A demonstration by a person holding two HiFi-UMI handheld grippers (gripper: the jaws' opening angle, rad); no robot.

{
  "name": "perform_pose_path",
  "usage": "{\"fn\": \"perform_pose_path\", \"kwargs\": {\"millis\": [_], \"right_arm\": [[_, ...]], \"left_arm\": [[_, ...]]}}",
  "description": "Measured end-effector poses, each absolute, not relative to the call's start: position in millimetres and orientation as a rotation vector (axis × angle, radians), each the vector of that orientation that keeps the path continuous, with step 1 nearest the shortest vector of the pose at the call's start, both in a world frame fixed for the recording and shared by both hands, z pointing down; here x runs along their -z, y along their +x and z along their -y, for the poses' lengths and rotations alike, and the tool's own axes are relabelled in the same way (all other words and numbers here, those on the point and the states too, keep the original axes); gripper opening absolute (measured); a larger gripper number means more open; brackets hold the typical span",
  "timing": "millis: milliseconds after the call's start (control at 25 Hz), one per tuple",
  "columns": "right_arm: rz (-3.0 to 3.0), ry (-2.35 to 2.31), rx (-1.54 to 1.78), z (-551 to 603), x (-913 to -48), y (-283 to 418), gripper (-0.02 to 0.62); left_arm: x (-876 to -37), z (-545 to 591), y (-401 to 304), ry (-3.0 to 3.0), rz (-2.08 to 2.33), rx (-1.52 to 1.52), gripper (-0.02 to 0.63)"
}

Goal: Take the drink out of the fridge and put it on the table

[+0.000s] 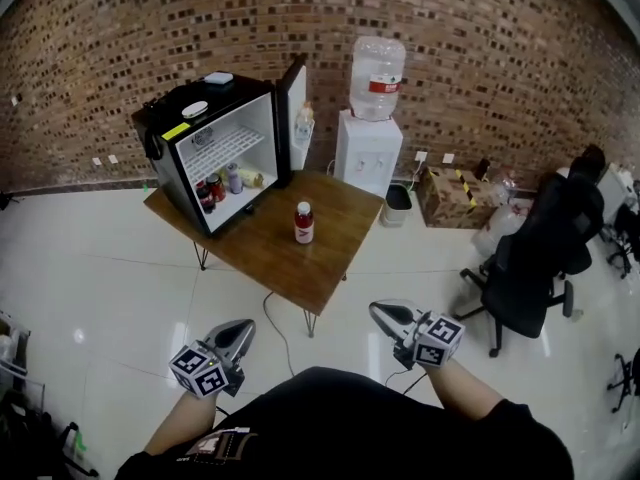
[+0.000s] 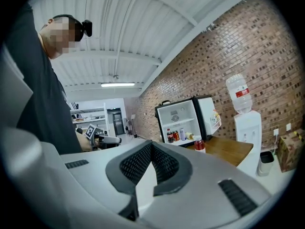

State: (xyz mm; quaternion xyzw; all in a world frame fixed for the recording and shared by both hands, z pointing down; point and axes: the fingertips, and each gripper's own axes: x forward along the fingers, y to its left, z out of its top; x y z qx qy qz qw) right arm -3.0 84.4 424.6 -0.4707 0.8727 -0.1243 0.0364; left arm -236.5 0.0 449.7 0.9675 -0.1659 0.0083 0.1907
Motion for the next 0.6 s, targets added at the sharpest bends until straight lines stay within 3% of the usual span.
{"fn": "perform_pose_path", "kwargs": {"millis": [320, 600], "right_arm": [[-2.754, -1.329, 0.406, -193.8, -446.5, 54.3, 0.0], [-2.724, -1.294, 0.39, -207.4, -444.4, 38.5, 0.0]], "left_arm": [[-458.9, -111.1, -135.2, 2.645, 0.434, -0.053, 0.011], [-441.2, -123.0, -146.8, 2.727, 0.426, -0.111, 0.011]]}}
